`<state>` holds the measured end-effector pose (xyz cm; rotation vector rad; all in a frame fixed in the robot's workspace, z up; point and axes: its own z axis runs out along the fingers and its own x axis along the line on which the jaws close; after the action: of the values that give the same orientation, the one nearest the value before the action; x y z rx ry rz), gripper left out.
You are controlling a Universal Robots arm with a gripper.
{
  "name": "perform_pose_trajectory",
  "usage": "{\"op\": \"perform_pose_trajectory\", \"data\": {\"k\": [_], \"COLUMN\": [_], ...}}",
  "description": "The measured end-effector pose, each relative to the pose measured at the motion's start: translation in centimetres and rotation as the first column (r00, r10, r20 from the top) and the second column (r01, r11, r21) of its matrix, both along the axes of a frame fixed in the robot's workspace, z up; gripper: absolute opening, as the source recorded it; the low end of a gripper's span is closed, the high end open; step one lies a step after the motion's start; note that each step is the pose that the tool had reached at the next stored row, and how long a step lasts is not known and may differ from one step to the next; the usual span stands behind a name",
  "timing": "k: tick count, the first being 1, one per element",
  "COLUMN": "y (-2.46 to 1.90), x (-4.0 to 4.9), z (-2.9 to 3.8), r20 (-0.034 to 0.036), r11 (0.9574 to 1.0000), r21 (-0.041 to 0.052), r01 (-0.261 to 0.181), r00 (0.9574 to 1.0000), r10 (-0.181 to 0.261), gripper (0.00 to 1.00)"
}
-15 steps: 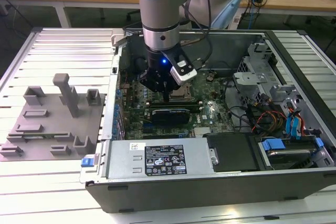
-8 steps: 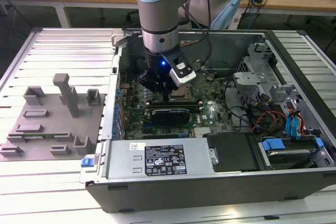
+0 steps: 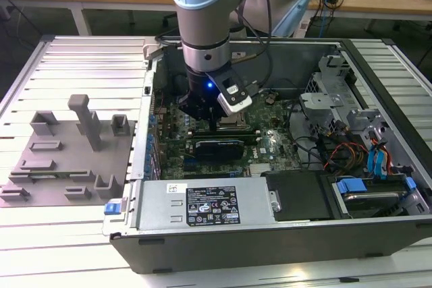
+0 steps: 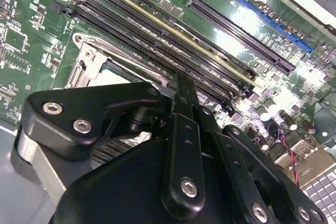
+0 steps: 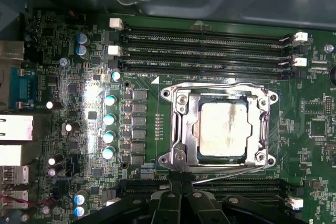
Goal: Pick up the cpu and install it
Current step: 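Install the second cpu locking lever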
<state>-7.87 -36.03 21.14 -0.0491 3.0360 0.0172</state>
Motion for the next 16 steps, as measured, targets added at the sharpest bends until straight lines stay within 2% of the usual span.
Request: {"op": "perform_pose_trajectory", "data": {"k": [3, 8, 10, 13, 16], "y": [-0.17, -0.18, -0.18, -0.18, -0.28], "x": [-0.04, -0.04, -0.09, -0.12, -0.14], "z": [-0.06, -0.06, -0.13, -0.2, -0.2], "r20": [0.0031, 0.0031, 0.0053, 0.0054, 0.0054], "r11": [0.9996, 0.9995, 0.9991, 0.9986, 0.9986], "r21": [0.0295, 0.0325, 0.0434, 0.0527, 0.0529], "r01": [0.0, 0.0, 0.0, 0.0, 0.0], "r00": [1.0, 1.0, 1.0, 1.0, 1.0], "r10": [0.0, 0.0, 0.0, 0.0, 0.0], "gripper": [0.11, 0.11, 0.11, 0.11, 0.11]}}
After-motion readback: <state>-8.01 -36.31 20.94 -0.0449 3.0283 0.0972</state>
